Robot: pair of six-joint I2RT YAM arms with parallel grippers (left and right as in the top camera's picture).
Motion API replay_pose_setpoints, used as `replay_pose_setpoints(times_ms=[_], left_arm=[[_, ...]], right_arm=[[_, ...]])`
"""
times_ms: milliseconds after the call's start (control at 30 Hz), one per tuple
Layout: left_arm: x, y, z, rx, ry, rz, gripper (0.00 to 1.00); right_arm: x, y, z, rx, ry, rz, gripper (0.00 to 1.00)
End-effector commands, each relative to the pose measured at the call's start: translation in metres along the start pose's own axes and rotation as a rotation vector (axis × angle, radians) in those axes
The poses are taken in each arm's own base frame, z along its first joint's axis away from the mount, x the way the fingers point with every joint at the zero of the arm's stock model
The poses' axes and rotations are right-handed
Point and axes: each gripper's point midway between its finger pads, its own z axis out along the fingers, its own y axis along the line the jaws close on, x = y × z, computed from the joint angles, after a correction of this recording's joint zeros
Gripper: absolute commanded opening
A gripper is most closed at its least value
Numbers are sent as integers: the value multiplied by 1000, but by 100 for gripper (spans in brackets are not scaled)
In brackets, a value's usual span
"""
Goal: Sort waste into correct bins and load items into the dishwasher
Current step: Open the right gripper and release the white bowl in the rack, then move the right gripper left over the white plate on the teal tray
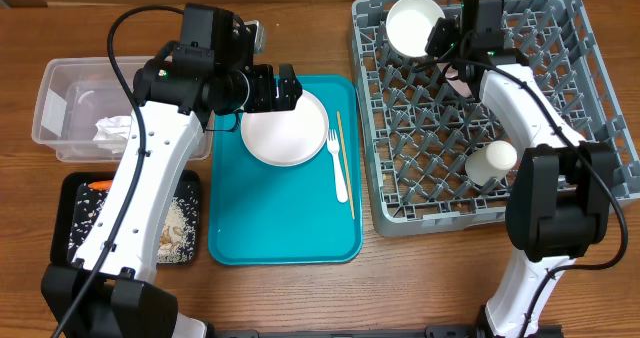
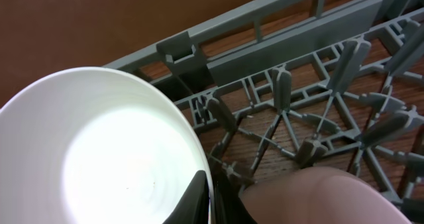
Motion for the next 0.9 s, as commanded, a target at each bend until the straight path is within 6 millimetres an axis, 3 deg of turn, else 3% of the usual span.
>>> replay_pose_setpoints(times_ms=[0,233,400,667,867], left_arm=[[-11,-5,-15,4,-50,25,100],[-11,-5,-15,4,-50,25,100],[-11,-5,-15,4,-50,25,100],[-11,-5,-15,4,-50,25,100],[-11,-5,-15,4,-50,25,100]], right_arm=[[-33,8,-24,-6,-85,-94,4],[-67,-10,-77,324,-223,-286,4],[-71,2,-105,536,-274,-450,4],[-56,39,-127,723,-322,-590,4],[-48,31,-117,867,-308,-651,4]])
